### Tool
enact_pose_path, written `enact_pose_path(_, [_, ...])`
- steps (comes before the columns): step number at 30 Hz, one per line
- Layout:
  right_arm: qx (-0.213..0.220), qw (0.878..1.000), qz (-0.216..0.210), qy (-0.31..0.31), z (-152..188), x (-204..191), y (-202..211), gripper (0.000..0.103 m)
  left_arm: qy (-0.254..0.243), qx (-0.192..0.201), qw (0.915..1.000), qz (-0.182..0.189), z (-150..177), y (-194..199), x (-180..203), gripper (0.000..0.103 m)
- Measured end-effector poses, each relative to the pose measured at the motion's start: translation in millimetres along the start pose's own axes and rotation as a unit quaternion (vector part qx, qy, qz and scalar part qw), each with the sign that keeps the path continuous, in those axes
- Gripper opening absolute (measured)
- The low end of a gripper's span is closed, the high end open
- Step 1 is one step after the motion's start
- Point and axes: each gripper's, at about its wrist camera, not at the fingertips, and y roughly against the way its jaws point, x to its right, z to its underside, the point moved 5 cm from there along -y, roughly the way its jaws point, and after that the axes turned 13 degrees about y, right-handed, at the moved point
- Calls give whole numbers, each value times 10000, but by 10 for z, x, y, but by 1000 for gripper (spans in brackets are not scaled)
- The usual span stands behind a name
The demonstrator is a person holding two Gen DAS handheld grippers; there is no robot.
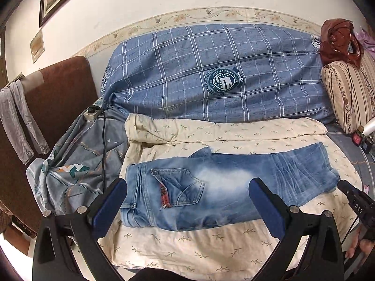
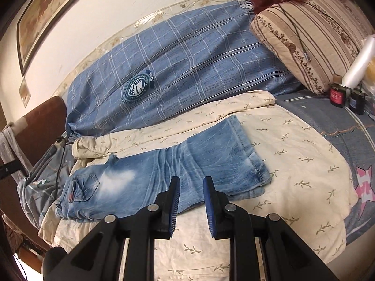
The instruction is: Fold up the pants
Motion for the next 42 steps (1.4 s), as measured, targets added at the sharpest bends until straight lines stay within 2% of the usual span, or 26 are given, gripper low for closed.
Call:
enact_pose_path(20, [-288, 9990, -76, 321, 42, -174, -217, 23, -151, -145, 9996, -208, 305, -412, 32, 103])
enact_pose_path(31, [-493, 9980, -52, 403, 69, -228, -359, 23, 236, -196, 9994, -138, 292, -481, -156, 103])
enact_pose_path(42, [-617, 9967, -106, 516, 80, -341, -463, 23, 679, -146, 9966, -436, 241, -569, -588, 103])
